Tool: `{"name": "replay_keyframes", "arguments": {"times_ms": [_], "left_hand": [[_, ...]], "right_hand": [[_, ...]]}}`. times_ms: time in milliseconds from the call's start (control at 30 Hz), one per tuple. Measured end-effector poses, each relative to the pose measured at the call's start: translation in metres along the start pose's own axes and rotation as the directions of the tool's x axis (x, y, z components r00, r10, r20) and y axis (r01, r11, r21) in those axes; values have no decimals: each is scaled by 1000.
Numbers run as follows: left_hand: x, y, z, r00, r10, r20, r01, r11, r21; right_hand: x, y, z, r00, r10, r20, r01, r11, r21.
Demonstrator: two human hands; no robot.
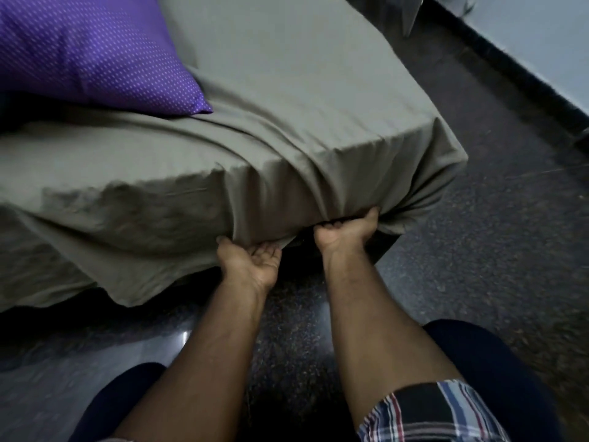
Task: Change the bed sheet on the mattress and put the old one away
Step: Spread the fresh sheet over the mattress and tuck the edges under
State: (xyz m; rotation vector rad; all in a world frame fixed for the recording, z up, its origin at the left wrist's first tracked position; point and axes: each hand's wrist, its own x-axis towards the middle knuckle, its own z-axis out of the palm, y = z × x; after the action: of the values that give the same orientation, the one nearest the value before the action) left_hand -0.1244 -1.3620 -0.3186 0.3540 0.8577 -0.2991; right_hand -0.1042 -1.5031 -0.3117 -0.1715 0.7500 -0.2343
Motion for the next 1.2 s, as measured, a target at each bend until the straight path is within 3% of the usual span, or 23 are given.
{"name": "replay_keyframes", "arguments": {"times_ms": [100, 167, 333, 400, 533, 633, 733, 867, 1200], "left_hand": [[3, 1, 13, 990, 71, 122, -53, 988, -144], [7, -4, 24, 984, 126, 125, -99, 974, -201], [11, -13, 35, 977, 202, 76, -176, 950, -258], [10, -11, 33, 982, 174, 69, -159, 972, -173], [1, -12, 16, 998, -16, 62, 5, 985, 175], [-10, -27, 1, 996, -54, 68, 41, 982, 184], [-14, -49, -1, 999, -29, 35, 28, 999, 25], [-7, -55, 19, 998, 35, -51, -41, 992, -118], [14, -62, 69, 975, 148, -166, -180, 964, -197]], "right_hand": [[2, -5, 2, 995, -38, 90, 31, 996, 80], [5, -6, -3, 996, -22, 86, 17, 999, 52], [11, -14, -27, 999, 33, -4, -33, 982, -184], [11, -18, -31, 999, 28, -34, -36, 962, -271], [9, -20, -34, 996, -30, -86, -8, 908, -419], [-3, -28, -36, 973, -156, -171, 42, 845, -534], [-5, -37, -36, 931, -275, -242, 150, 888, -435], [-3, -42, -36, 978, -174, -115, 134, 946, -296], [0, -41, -33, 1000, -9, 22, 13, 985, -173]]}}
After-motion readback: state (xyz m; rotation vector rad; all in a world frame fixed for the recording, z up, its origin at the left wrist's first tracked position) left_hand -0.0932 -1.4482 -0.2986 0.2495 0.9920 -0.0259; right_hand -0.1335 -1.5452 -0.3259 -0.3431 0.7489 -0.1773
